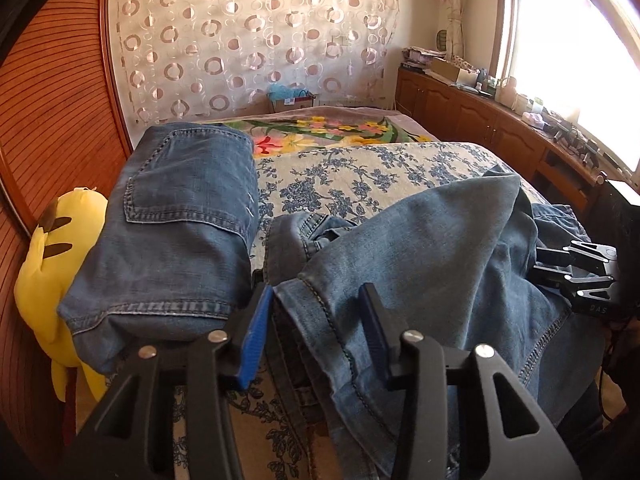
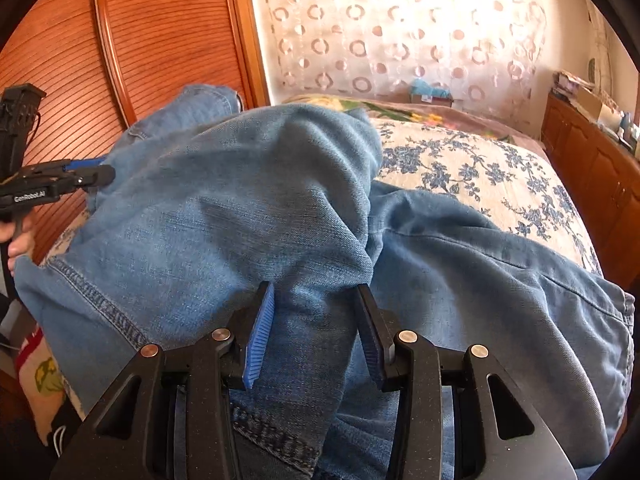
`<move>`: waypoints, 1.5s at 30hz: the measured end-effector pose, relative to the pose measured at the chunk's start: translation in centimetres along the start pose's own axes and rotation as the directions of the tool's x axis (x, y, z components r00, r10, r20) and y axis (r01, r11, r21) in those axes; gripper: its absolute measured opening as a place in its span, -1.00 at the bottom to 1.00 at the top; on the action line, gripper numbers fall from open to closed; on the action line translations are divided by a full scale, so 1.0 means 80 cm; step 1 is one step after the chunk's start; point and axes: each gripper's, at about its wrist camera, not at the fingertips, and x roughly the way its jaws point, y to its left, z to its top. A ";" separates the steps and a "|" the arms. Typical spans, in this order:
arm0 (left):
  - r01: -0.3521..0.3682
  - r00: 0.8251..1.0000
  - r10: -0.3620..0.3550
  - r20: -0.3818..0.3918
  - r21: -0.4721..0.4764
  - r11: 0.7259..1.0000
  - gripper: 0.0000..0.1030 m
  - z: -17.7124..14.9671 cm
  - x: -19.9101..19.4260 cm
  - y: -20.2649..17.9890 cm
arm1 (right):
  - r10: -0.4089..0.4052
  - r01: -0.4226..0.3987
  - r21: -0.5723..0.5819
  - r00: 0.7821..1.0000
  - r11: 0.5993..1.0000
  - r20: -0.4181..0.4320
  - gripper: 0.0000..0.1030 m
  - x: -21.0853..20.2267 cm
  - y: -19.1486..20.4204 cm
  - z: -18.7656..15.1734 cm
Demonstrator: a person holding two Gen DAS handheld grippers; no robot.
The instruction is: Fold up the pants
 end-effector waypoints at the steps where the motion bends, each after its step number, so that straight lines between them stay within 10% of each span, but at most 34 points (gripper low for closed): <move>1: -0.005 1.000 0.004 0.009 0.004 1.000 -0.38 0.000 -0.001 0.000 | 0.005 -0.005 0.005 1.000 1.000 -0.001 -0.21 0.001 -0.001 0.000; 5: -0.015 0.999 0.013 0.052 0.028 0.999 -0.69 0.003 -0.013 -0.004 | 0.011 -0.011 0.020 1.000 1.000 0.010 -0.21 -0.001 -0.004 -0.004; 15: -0.082 0.990 0.082 0.116 -0.007 0.997 -0.71 0.049 -0.024 0.013 | 0.009 -0.010 0.039 1.000 0.999 0.022 -0.21 -0.002 -0.004 -0.004; 19: -0.077 0.994 0.079 0.075 -0.030 0.997 -0.63 0.047 -0.011 0.017 | 0.008 -0.009 0.041 1.000 0.999 0.022 -0.21 -0.002 -0.004 -0.005; 24: -0.058 0.995 0.059 0.086 -0.019 0.998 -0.04 0.034 -0.020 0.009 | 0.008 -0.009 0.042 1.000 0.999 0.022 -0.21 -0.002 -0.004 -0.005; 45: 0.063 0.998 -0.063 0.007 0.057 0.996 0.00 -0.035 -0.008 -0.101 | 0.038 -0.043 0.092 0.998 0.995 0.054 -0.21 -0.023 -0.043 0.065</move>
